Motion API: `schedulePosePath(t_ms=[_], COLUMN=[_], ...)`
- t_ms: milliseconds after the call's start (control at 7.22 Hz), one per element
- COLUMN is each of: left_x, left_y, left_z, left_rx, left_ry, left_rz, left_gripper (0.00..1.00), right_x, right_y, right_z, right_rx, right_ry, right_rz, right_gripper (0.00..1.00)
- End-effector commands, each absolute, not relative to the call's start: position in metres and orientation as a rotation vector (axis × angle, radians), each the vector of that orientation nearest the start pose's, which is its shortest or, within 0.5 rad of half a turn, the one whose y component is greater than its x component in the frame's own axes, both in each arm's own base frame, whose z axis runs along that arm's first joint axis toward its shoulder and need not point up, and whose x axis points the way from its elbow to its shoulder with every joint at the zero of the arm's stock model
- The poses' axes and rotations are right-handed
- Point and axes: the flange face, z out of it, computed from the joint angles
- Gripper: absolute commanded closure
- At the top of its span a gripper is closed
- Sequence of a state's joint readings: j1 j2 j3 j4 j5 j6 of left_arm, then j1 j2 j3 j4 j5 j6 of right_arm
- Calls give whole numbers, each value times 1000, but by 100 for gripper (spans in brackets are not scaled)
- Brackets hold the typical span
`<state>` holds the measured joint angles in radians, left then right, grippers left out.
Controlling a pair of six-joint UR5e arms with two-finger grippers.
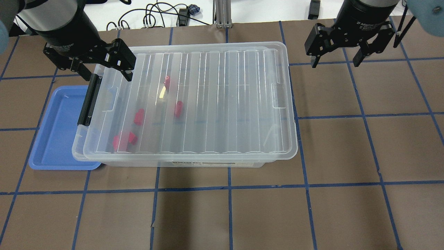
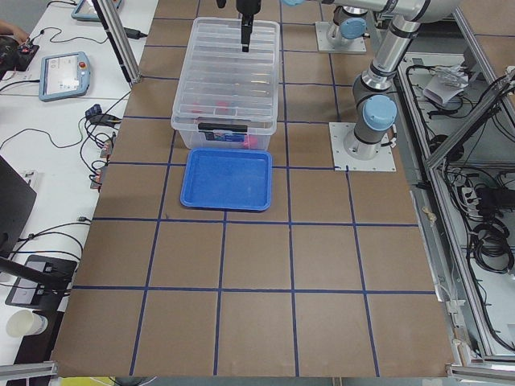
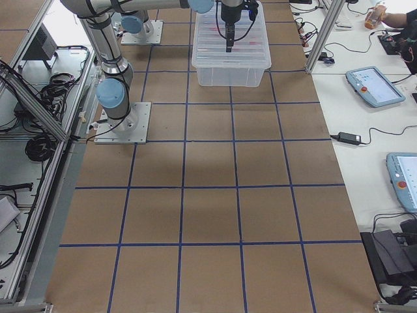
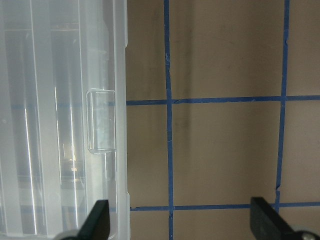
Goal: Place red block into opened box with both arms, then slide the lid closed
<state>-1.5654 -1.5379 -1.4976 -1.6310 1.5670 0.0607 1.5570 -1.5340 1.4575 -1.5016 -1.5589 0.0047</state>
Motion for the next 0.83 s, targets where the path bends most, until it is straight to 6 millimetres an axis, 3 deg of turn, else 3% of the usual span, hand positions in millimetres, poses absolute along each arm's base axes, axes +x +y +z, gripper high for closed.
schedulePosePath(t_ms=[0, 692], left_x=[-120, -123], left_y=[-496, -506], left_z=[521, 507], left_rx=[27, 31], left_ry=[3147, 3141], left_rz=[-66, -60], left_gripper=[0, 0], right_x=[128, 127], right_y=[-509, -508], right_z=[517, 512], right_rx=[29, 31], right_ry=[3129, 3131], right_rz=[-5, 7], right_gripper=[0, 0])
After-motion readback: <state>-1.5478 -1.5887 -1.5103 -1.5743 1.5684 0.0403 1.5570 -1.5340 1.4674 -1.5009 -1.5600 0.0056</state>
